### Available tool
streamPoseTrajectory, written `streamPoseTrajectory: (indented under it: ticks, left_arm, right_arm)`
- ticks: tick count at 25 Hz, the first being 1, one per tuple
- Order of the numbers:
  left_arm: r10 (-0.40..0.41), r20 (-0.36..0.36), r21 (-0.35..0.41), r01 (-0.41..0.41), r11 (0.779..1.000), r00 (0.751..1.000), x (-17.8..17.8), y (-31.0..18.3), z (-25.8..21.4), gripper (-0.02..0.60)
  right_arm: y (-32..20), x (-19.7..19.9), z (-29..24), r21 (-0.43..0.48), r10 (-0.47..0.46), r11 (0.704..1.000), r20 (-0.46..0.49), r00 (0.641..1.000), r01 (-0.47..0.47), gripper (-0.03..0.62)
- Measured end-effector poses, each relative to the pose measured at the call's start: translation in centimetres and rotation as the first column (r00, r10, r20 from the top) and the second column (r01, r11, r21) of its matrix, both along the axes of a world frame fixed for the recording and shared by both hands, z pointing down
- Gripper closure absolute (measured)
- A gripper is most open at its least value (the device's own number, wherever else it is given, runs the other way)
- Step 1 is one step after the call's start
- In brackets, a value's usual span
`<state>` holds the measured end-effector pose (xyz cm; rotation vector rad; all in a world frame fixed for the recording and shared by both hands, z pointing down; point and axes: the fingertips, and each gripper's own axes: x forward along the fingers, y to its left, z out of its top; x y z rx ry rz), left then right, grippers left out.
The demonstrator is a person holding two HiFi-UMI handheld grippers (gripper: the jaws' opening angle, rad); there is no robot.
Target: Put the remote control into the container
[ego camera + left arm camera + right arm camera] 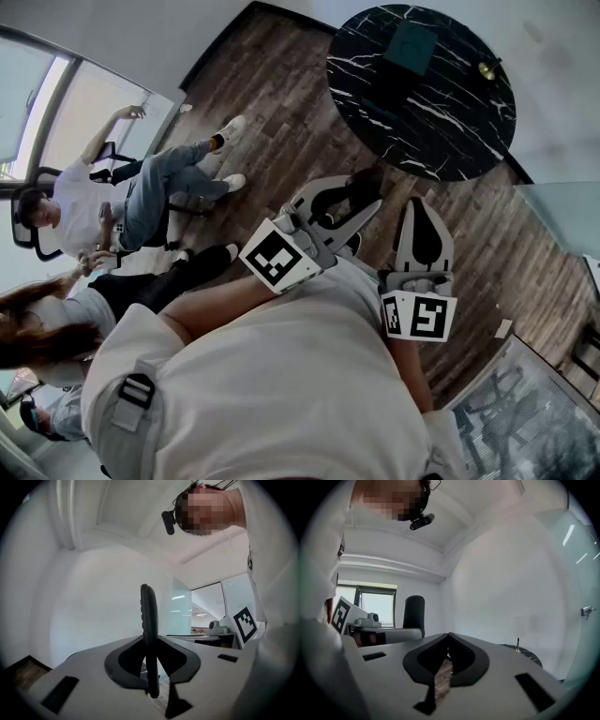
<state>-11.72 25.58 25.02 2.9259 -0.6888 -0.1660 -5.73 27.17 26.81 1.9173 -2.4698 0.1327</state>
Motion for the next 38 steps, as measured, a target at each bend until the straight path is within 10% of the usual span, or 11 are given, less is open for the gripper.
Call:
streamPoseTrajectory:
  ticks: [38]
  left_arm:
    - [0.014,0.069,-0.041,-0.011,0.999,0.998,9.5,2.0,2.5,0.505]
  right_arm:
    - [2.5,10.0,2.7,-0.040,0.033,0.999,0.113,0.993,-0.029,0.583]
